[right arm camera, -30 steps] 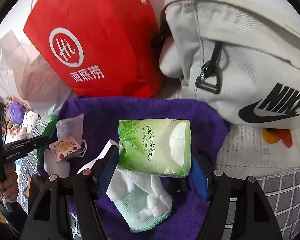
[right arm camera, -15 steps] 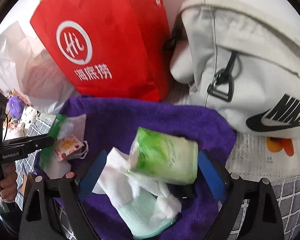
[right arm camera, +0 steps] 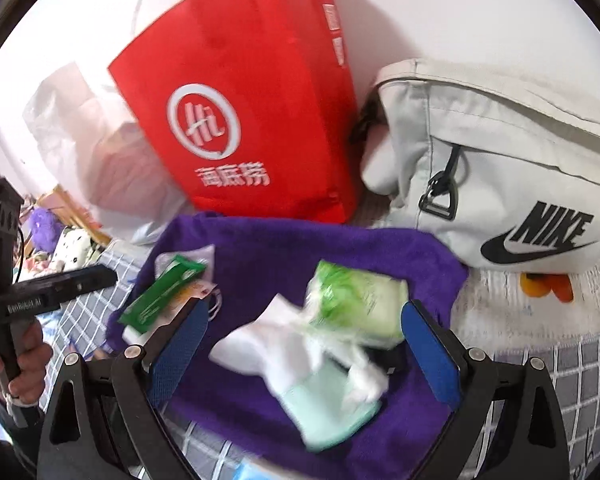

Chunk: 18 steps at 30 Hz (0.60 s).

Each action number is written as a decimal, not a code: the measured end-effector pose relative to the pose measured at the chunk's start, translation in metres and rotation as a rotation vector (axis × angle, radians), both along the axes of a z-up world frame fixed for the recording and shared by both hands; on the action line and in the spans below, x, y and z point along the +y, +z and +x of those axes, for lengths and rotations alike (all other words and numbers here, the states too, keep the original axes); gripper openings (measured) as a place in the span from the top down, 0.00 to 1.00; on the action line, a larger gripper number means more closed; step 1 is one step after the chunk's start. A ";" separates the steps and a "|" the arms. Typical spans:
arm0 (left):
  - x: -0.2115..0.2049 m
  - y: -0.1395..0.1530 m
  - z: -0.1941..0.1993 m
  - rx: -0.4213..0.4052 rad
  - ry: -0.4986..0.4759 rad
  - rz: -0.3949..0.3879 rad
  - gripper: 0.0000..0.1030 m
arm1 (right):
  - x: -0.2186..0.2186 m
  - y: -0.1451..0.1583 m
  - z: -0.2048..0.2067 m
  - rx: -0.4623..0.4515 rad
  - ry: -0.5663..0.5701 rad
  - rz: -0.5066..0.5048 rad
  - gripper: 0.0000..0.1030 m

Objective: Organize soft objects
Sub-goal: 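Move both grippers back toward the remaining items on the blanket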

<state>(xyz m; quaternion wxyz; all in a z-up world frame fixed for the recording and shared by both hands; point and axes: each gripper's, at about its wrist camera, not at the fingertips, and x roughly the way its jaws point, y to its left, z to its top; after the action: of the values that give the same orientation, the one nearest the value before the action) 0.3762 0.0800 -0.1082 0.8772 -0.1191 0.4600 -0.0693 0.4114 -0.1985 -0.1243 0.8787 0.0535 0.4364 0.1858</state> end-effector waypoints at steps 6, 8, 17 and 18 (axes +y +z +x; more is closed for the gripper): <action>-0.003 0.029 -0.035 -0.047 -0.015 0.013 0.47 | -0.004 0.022 -0.047 -0.004 -0.010 -0.002 0.06; -0.003 0.038 -0.054 -0.067 -0.026 0.027 0.47 | -0.002 0.026 -0.065 -0.009 -0.013 -0.015 0.07; -0.004 0.047 -0.132 -0.092 -0.022 0.064 0.47 | 0.010 0.032 -0.158 -0.025 0.026 -0.005 0.13; -0.004 0.045 -0.139 -0.091 -0.019 0.064 0.47 | 0.012 0.033 -0.168 -0.030 0.030 -0.005 0.13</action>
<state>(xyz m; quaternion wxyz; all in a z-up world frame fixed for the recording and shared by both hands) 0.2373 0.0758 -0.0631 0.8999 -0.0831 0.4226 -0.0682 0.2431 -0.1863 -0.0916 0.8825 0.0419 0.4242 0.1987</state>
